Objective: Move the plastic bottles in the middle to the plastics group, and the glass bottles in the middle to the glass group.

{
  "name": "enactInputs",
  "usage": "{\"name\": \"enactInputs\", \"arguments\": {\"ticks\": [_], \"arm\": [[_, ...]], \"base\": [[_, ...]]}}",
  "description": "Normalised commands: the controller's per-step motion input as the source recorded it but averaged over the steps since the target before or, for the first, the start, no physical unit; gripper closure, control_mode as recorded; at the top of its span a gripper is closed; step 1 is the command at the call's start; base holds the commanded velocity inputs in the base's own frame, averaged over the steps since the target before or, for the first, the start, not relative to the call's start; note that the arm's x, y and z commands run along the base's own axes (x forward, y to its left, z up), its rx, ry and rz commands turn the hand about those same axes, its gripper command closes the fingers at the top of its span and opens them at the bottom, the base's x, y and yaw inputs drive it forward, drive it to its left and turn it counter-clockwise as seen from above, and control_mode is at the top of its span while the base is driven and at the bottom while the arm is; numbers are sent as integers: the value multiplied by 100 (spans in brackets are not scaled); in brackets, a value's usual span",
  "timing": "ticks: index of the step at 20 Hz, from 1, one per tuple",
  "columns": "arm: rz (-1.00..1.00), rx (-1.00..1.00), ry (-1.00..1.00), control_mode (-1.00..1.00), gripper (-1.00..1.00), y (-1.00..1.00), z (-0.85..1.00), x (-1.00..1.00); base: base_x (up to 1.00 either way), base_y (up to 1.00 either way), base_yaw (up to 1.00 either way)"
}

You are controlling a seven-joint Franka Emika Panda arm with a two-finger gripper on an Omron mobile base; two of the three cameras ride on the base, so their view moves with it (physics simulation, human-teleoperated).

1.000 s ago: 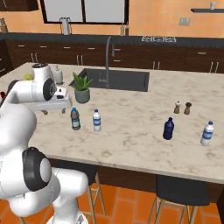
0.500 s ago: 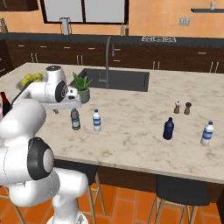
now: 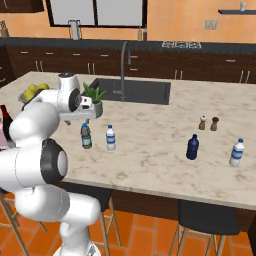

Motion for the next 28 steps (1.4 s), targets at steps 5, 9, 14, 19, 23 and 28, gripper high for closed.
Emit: {"name": "enactInputs", "arguments": {"ticks": [5, 9, 14, 19, 23, 28], "arm": [[-1, 0, 1, -100, -100, 14, -32, 32], [-1, 0, 2, -100, -100, 2, -46, 39], [0, 0, 3, -100, -100, -3, -34, 32], [0, 0, 4, -100, -100, 0, -22, 23], [0, 0, 0, -100, -100, 2, -16, 23], [-1, 0, 0, -100, -100, 14, -16, 25]], "base": [[0, 0, 0], [0, 0, 0], [0, 0, 0], [0, 0, 0], [0, 0, 0], [0, 0, 0]]}}
